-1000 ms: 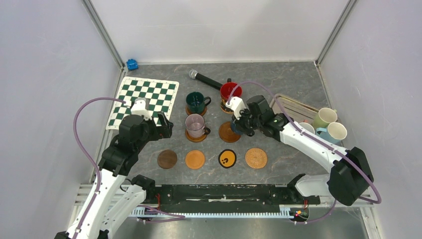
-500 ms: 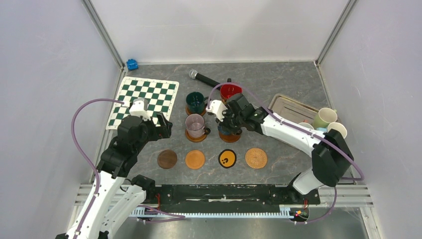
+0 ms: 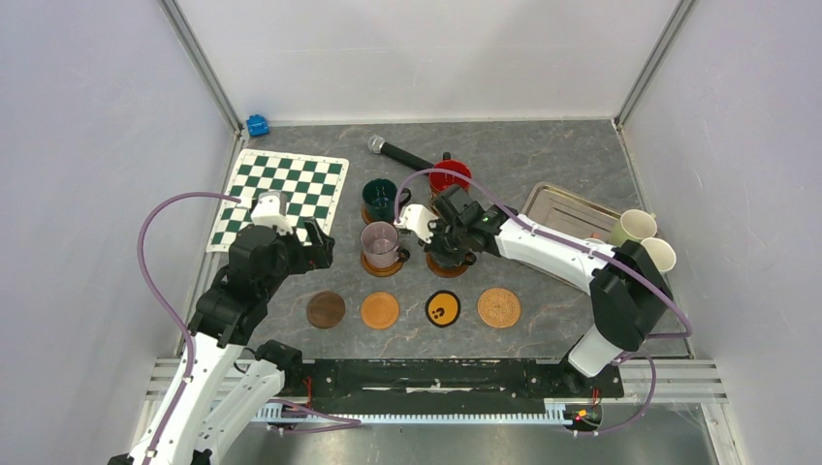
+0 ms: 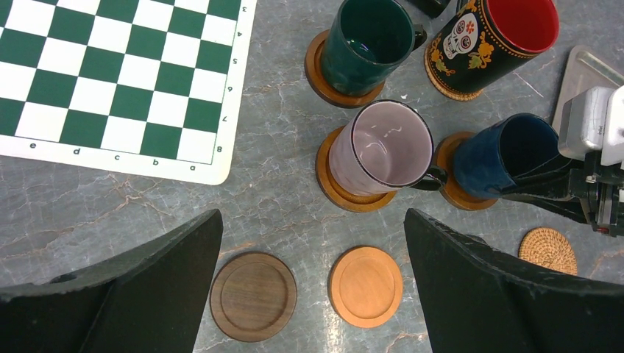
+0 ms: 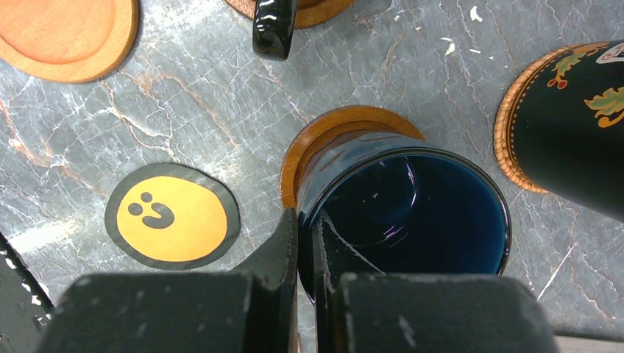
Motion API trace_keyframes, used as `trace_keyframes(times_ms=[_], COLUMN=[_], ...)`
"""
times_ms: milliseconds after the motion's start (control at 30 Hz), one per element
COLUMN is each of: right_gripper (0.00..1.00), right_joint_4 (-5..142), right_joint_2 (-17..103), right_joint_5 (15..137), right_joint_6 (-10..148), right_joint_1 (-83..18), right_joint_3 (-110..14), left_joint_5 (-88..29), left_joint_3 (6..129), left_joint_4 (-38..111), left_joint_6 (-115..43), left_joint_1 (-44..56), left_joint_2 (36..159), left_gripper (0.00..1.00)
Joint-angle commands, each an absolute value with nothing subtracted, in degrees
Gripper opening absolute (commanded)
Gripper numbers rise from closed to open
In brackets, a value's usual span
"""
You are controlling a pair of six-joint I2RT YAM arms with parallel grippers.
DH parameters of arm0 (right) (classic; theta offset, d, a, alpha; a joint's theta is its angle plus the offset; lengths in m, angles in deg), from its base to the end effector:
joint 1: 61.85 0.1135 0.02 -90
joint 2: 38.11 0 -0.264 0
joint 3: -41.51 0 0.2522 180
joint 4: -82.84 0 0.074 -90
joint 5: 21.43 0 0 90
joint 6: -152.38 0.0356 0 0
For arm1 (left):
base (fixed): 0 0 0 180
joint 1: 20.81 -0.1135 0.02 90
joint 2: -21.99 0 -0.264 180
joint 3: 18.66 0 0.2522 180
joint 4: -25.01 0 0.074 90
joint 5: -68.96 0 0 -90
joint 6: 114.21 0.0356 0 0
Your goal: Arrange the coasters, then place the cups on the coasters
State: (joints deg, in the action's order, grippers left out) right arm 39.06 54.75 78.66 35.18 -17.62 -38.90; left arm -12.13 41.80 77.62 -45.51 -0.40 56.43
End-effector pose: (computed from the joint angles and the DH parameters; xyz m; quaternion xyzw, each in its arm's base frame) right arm 0.2393 0.2417 0.2321 -0.5772 0.7590 0.1261 0.2737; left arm 0.1205 -0.0390 0.3246 -0.0474 0.8479 -0.1248 0.5132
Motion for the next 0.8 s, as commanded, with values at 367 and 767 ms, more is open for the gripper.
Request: trace_keyframes(times_ms=[367,767], right_gripper=[0.06,0.18], right_joint_4=[40.7,40.8], right_joint_2=[56.3,56.2], right_joint_5=[78.7,79.5], right_joint_6=[32.7,33.2], right_joint_1=[-17.5,-17.5], right_joint_3=[-42.8,-42.6], left_joint_5=[-11.4,-11.1], left_joint_3=[41.9,41.9], left_joint_4=[76.1,76.3], left_joint_6=[-42.1,-42.2], left_joint_1=[-0.1,-0.2], left_joint_2=[56.3,56.1], left_gripper=[1.00,1.00])
